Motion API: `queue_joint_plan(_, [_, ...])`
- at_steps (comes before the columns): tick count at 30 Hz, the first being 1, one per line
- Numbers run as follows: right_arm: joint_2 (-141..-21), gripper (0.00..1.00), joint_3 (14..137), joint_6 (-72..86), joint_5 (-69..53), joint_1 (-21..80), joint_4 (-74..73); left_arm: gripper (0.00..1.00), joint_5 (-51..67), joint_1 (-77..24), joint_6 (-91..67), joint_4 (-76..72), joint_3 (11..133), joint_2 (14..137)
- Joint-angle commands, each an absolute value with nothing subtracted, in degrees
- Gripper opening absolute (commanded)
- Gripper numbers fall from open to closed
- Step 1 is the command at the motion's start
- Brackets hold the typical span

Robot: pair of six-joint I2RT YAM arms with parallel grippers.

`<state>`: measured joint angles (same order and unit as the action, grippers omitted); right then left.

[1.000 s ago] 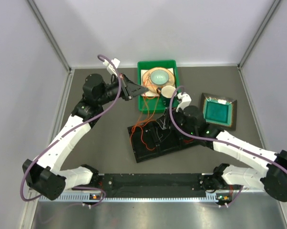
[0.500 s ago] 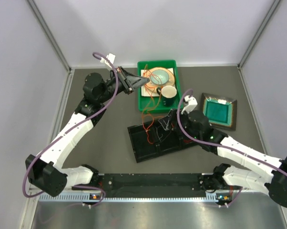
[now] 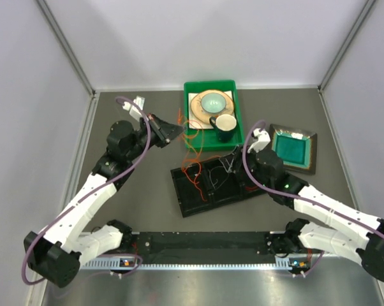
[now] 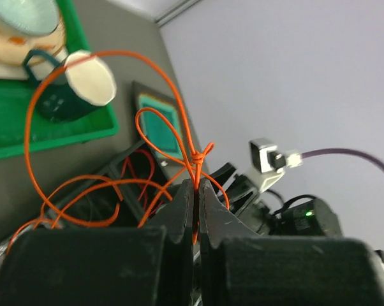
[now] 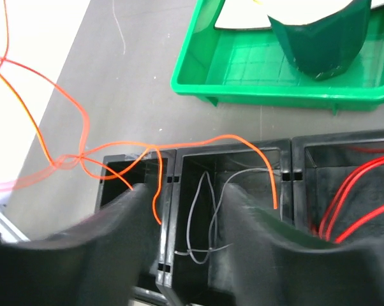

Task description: Untangle the cables

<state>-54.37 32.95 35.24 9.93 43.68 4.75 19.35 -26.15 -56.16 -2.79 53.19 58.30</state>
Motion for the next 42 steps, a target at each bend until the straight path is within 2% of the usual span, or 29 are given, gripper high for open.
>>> queue_joint_plan(1, [-56.5,0.34,33.2,36.0,8.5,43.2,7.7,0.00,18.4,-26.5,-56.8,-6.1,45.3,60.2])
queue_joint_plan(4, [-57.2,0.15,33.9,36.5,7.9,43.2,7.6,0.00,18.1,-26.6,-56.3,-6.2,41.5,62.6])
queue_joint_plan(7, [-56.8,0.06,33.6,36.8,8.5,43.2,6.7,0.00,19.5,-27.0,-55.8,-4.8,39.3,63.9])
queue_joint_plan(17, [-58.2,0.05,35.8,34.5,10.0,43.2,4.0,0.00,15.2,-30.5,-48.9,-2.1,32.9,67.4])
queue_joint_plan(22, [-60.2,0.05,36.9,34.1,9.1,43.2,4.0,0.00,15.1,-32.9,-38.6,2.7,33.7,70.2])
queue_joint_plan(27, [-61.2,0.00,36.7,33.7,8.8,43.2,4.8,0.00,14.2,-34.7,-30.8,5.2,31.9,66.7])
queue_joint_plan(30, [-63.4,0.04,39.0,32.1,9.0,43.2,2.4,0.00,15.0,-35.7,-31.3,2.2,30.0,66.1])
queue_joint_plan(32, [-65.5,0.06,41.7,29.7,10.4,43.3,0.4,0.00,11.3,-36.9,-31.4,6.9,32.2,67.7])
queue_joint_plan(33, [-66.4,0.17,42.7,28.8,10.8,43.2,-1.4,0.00,8.2,-37.2,-30.4,8.3,33.0,69.8])
queue_joint_plan(35, [-68.7,0.22,46.3,25.6,12.6,43.3,-5.3,0.00,7.5,-38.1,-30.0,8.4,34.5,71.2])
queue_joint_plan(39, [-74.2,0.40,49.2,21.8,13.6,43.2,-6.9,0.00,8.1,-39.6,-29.5,8.4,36.5,75.1])
queue_joint_plan(42, [-76.5,0.46,50.7,20.0,12.4,43.2,-7.6,0.12,8.1,-40.4,-28.7,11.6,39.6,77.7])
